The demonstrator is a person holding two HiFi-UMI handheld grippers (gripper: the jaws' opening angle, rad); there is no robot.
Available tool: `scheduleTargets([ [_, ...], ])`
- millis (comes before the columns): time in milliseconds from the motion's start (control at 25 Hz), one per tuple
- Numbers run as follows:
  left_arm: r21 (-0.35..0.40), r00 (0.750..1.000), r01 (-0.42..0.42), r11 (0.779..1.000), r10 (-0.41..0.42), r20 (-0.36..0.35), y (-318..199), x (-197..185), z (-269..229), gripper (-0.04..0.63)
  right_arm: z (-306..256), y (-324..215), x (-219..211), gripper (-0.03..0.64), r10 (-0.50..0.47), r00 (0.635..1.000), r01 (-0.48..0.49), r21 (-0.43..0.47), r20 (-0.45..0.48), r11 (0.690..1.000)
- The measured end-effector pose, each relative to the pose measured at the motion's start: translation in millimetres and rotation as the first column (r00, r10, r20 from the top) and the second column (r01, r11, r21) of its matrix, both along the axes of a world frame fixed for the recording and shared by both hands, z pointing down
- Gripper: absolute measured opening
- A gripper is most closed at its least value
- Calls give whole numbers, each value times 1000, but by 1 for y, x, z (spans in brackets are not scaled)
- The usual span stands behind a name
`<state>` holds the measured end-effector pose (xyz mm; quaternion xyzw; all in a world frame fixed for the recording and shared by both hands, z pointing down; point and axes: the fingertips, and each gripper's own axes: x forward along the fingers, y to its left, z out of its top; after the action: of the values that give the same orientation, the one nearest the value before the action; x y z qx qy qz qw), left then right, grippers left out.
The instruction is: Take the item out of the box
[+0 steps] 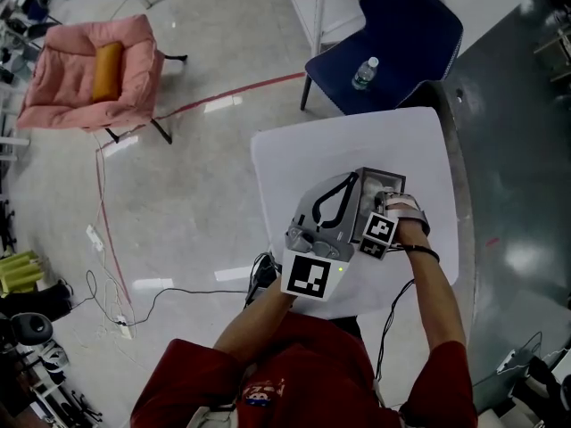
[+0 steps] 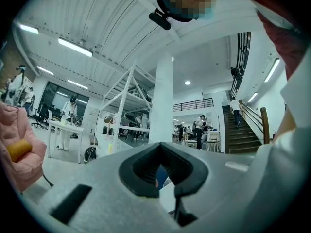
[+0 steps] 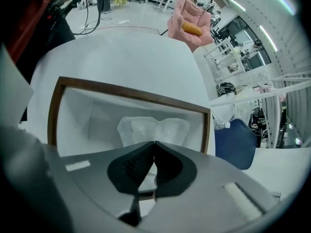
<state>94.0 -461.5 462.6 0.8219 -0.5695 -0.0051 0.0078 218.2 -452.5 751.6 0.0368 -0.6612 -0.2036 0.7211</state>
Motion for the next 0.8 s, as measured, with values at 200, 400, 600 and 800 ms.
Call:
scheduleTargets([
  [200,22,1000,-18,1000,18,16,10,4,-11,2,-21,8,-7,3,64,994,-66,26,85,997],
  [400,49,999,-32,998,30,27,18,3,-19,2,-37,13,-11,3,138,979,-148,56,152,987],
  [600,79,998,-48,996,46,32,31,8,-36,2,-55,23,-7,3,175,962,-201,106,210,974],
  [800,117,996,-79,990,74,48,57,16,-59,2,-82,50,2,3,263,927,-302,118,268,946],
])
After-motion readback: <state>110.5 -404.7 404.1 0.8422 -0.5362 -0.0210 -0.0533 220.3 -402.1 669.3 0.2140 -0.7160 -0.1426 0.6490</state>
